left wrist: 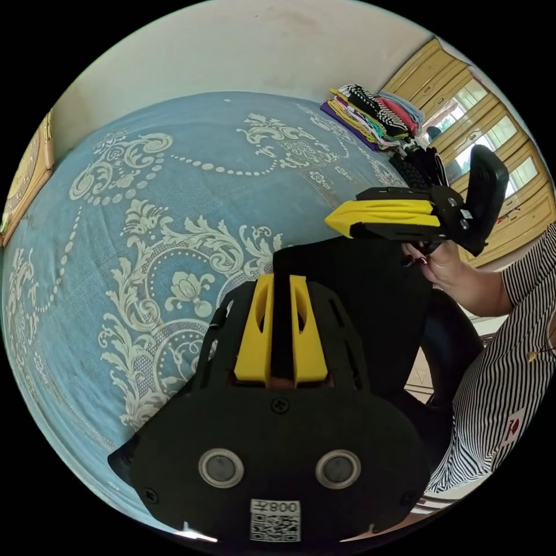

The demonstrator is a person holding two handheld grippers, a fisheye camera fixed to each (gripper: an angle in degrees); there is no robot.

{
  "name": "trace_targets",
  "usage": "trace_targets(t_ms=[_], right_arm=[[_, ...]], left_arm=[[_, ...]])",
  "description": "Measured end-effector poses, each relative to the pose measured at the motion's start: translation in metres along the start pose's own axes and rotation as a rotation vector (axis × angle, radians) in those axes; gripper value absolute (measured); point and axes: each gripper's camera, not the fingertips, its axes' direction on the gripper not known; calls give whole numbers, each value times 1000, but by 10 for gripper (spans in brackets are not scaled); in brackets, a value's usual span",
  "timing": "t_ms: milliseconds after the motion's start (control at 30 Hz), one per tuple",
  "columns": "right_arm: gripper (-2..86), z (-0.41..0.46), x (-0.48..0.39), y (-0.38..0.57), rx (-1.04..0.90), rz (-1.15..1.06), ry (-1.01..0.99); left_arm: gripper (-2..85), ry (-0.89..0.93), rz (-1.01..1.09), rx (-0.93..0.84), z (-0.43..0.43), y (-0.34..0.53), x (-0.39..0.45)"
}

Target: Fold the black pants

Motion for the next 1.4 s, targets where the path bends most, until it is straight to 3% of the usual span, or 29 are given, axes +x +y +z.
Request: trace_targets(t_ms=[133,233,500,600,700,733,800,900,1033,1233,1400], right_arm=[[2,0,-1,11,-22,-6,-155],[2,31,-6,16,-172,-3,-139],[1,-10,-22,23,-178,-5,-265],[1,-17,-52,45,-280,-63,-306],[1,-11,-76,61,-352,-99,-260],[1,-13,-77,61,-336,-99,-248],[1,-21,-79,50,-392,-93,-232],[1,-56,-82,48,-317,-70,-225],[2,-53,-91,63,-406,-54,-214],[5,-97,-57,69,-317,124,-236],[26,-185,48,161,-95,645,-206]], left_arm=[[20,-1,-63,148,-12,5,-6],[8,-79,-124,32,15,-1,-15],[2,0,-128,128,5,41,1],[1,32,-123,60,27,71,19],[2,-13,-115,-120,76,87,28],[1,-33,-130,-41,81,94,27],[1,-1,-174,-84,91,94,19],[1,-13,-144,-1,92,101,26],[2,-42,-142,-164,150,109,22],[8,54,-109,-37,171,92,8],[37,235,84,-45,228,40,20]])
